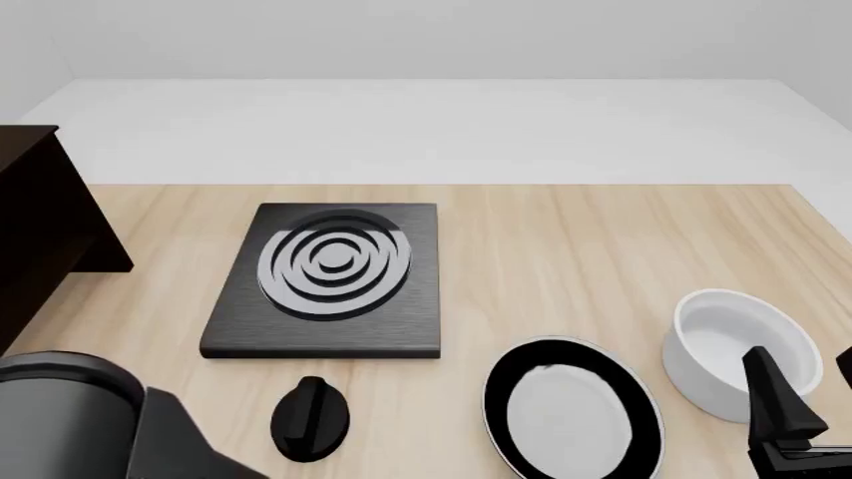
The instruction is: Put the frying pan under the cabinet shelf.
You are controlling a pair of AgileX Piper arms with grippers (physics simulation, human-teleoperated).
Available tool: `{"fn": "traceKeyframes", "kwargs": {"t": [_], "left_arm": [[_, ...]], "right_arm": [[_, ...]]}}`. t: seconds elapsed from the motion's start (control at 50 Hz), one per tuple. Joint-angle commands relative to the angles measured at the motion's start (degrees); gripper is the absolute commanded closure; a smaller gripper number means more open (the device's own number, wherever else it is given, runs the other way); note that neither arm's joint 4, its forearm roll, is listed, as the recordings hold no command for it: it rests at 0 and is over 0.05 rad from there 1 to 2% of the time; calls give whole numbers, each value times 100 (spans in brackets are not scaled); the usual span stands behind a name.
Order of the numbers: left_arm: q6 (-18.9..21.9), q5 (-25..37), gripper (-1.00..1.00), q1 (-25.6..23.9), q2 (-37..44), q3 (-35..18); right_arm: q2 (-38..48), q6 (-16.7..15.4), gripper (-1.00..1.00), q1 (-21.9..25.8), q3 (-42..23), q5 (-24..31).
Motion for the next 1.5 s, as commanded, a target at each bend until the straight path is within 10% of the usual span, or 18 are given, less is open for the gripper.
{"fn": "traceKeyframes", "kwargs": {"t": [0.02, 0.52, 0.54, 1.5], "left_arm": [[-686, 335, -100, -63, 869, -378], [-615, 627, -100, 70, 1109, -709], [-539, 390, 100, 50, 1087, -629], [347, -240, 100, 189, -845, 1365]], "right_arm": [[0, 1, -100, 0, 0, 0], [-1, -1, -100, 1, 0, 0], [0, 0, -100, 0, 0, 0], [0, 1, -100, 1, 0, 0]]}}
